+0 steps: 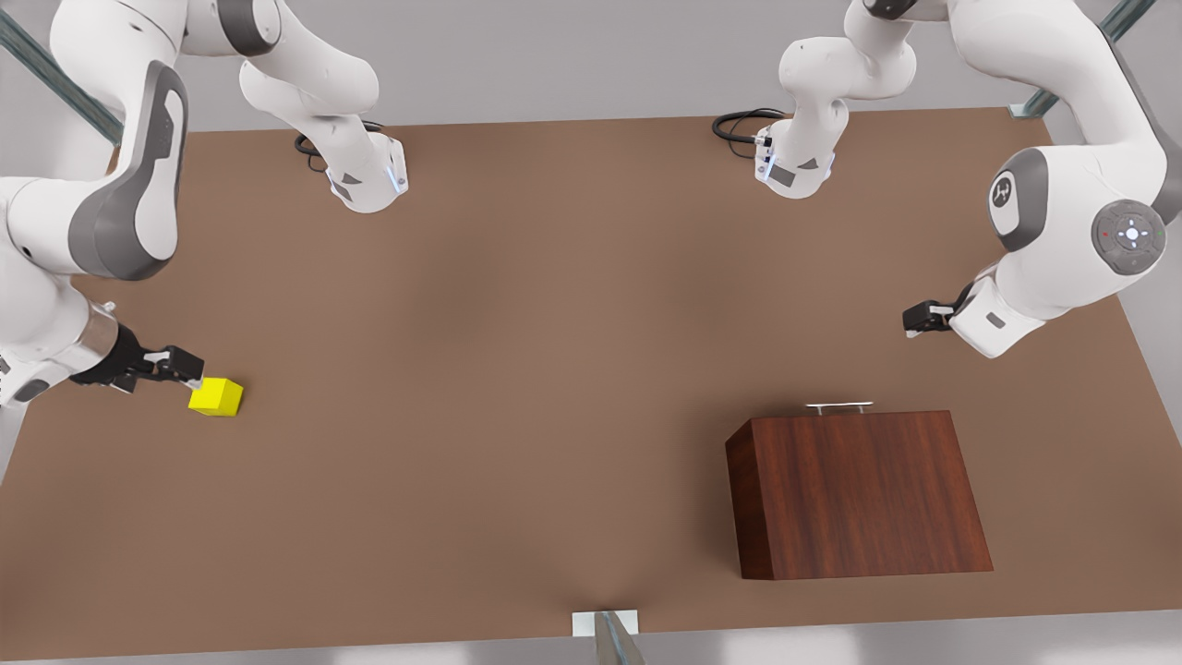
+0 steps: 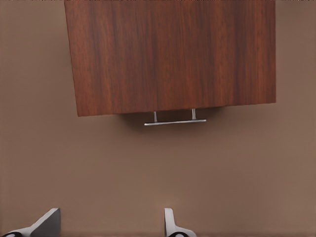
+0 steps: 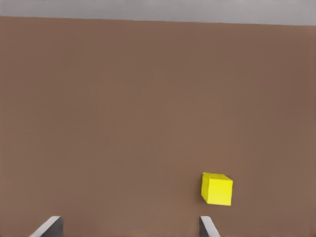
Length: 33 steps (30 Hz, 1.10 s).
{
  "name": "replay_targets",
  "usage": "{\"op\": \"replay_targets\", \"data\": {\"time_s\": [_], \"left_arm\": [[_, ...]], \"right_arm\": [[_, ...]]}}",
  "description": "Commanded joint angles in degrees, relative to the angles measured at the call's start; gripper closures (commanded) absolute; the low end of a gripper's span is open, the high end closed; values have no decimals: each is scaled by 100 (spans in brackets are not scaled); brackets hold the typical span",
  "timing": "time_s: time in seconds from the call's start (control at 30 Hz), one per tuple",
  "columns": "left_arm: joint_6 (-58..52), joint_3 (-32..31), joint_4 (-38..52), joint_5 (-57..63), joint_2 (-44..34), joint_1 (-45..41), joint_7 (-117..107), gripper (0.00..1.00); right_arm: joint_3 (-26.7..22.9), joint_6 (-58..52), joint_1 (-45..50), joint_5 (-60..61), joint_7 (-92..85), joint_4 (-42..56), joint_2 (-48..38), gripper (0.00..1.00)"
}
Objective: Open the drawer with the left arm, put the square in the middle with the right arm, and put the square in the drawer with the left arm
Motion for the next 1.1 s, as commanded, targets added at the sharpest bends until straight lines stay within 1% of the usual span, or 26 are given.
{"op": "replay_targets", "data": {"time_s": [0.0, 0.07, 0.13, 0.17, 0.27, 0.3, 0.37, 0.43, 0.47, 0.5, 0.53, 0.63, 0.67, 0.7, 0.8, 0.83, 0.9, 0.97, 1.0, 1.07], "left_arm": [[0, 0, 0, 5, 0, 0, -4, 0], [290, -9, -79, -22, -36, 0, -671, 0], [1176, -26, -807, -118, -281, 0, -2463, 0], [1722, -35, -1326, -250, -510, -9, -3105, 0], [2829, -167, -2100, -672, -695, -9, -4283, 0], [3181, -263, -2372, -672, -800, -9, -4574, 0], [3911, -334, -2935, -681, -941, -9, -4987, 0], [4482, -334, -3331, -927, -1029, -9, -5330, 0], [4676, -334, -3436, -1050, -1029, -9, -5348, 0], [4798, -334, -3515, -1050, -1011, -9, -5514, 0], [5228, -334, -3726, -1059, -994, -9, -5821, 0], [5537, -334, -3797, -1270, -871, -9, -6068, 0], [5669, -334, -3806, -1270, -809, -9, -6244, 0], [5687, -334, -3806, -1270, -756, -9, -6358, 0], [5801, -334, -3841, -1349, -660, -9, -6692, 0], [5810, -334, -3841, -1463, -651, -9, -6701, 0], [5889, -334, -3911, -1595, -633, -9, -6736, 0], [6003, -334, -3929, -1850, -642, -9, -6851, 0], [6012, -334, -3946, -1955, -642, -9, -6894, 0], [6319, -334, -4254, -2087, -677, -9, -6939, 0]], "right_arm": [[-1, -12, -16, -6, 1, -1, -3, 0], [8, -12, 28, -173, 36, -10, 15, 0], [8, 14, 37, -199, 45, -36, 6, 0], [-1, 146, -16, -217, 36, -246, -3, 0], [-1, 849, -121, -349, 54, -1108, -91, 0], [-1, 1288, -332, -288, 97, -1713, -187, 0], [-132, 1596, -737, -270, 115, -2400, -258, 0], [-633, 2466, -737, -279, 98, -3085, -258, 0], [-739, 2686, -737, -270, 106, -3270, -223, 0], [-844, 2844, -737, -235, 106, -3314, -13, 0], [-923, 3142, -763, -235, 45, -3314, 312, 0], [-923, 3609, -833, -243, -385, -3323, 849, 0], [-923, 3670, -851, -25, -702, -3323, 937, 0], [-932, 3679, -886, 574, -1000, -3323, 1008, 0], [-932, 3723, -930, 978, -1291, -3314, 1122, 0], [-932, 3987, -939, 1022, -1519, -3323, 1175, 0], [-932, 4092, -974, 1022, -1634, -3402, 1245, 0], [-950, 4338, -983, 987, -1739, -3595, 1245, 0], [-959, 4628, -992, 987, -1889, -3771, 1245, 0], [-959, 4778, -983, 987, -1897, -3886, 1272, 0]]}}
